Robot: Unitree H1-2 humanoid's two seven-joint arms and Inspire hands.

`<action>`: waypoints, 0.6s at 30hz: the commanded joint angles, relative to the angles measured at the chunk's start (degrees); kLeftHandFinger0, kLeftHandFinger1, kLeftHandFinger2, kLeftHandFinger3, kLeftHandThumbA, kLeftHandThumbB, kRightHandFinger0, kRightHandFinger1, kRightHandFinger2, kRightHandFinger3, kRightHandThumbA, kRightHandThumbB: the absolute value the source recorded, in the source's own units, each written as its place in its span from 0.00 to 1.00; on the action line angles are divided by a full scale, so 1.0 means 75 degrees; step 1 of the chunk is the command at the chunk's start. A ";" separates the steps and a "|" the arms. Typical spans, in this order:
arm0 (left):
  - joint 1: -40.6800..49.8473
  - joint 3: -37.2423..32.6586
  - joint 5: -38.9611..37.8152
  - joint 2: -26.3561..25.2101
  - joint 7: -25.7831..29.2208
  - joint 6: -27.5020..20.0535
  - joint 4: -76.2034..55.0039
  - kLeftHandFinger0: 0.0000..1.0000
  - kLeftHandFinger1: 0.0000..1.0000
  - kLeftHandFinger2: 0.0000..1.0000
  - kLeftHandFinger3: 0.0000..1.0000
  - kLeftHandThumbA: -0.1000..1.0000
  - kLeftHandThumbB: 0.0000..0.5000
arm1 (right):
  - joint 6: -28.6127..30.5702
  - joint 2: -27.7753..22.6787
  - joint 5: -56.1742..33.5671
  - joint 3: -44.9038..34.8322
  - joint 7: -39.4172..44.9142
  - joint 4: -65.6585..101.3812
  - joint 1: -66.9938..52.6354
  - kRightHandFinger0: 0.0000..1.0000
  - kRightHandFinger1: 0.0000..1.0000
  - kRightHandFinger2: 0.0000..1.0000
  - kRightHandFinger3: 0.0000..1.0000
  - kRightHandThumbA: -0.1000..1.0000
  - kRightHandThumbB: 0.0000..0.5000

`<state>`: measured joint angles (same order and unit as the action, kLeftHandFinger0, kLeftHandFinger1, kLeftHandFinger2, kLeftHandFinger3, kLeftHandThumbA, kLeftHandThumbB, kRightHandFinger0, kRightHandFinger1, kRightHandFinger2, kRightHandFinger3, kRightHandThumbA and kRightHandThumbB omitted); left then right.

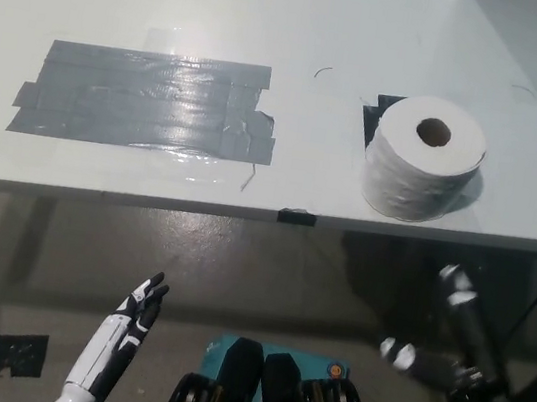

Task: A toilet paper roll is kept on the black spot on the desk infront of the robot and the robot inserts its right thumb into the hole in the centre to grab the roll. Then it passes the roll to a person.

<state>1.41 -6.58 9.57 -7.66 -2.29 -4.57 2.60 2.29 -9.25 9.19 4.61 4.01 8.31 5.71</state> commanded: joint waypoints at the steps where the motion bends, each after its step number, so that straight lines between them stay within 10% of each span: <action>1: -0.0101 0.0003 -0.0053 0.0007 -0.0003 -0.0551 -0.0010 1.00 1.00 1.00 1.00 1.00 0.25 | -0.0218 -0.0169 -0.0512 -0.0625 -0.0135 0.1460 0.0559 1.00 1.00 1.00 1.00 1.00 0.74; 18: -0.0152 -0.0003 0.0040 -0.0081 -0.0076 -0.0835 0.0043 1.00 1.00 1.00 1.00 1.00 0.25 | -0.2801 -0.1711 -0.0165 -0.1189 0.0510 -0.0111 0.4558 1.00 1.00 1.00 1.00 1.00 0.75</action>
<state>1.20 -6.54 9.84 -7.58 -2.33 -8.26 4.06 -11.20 -17.55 6.11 -5.76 4.60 12.92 31.74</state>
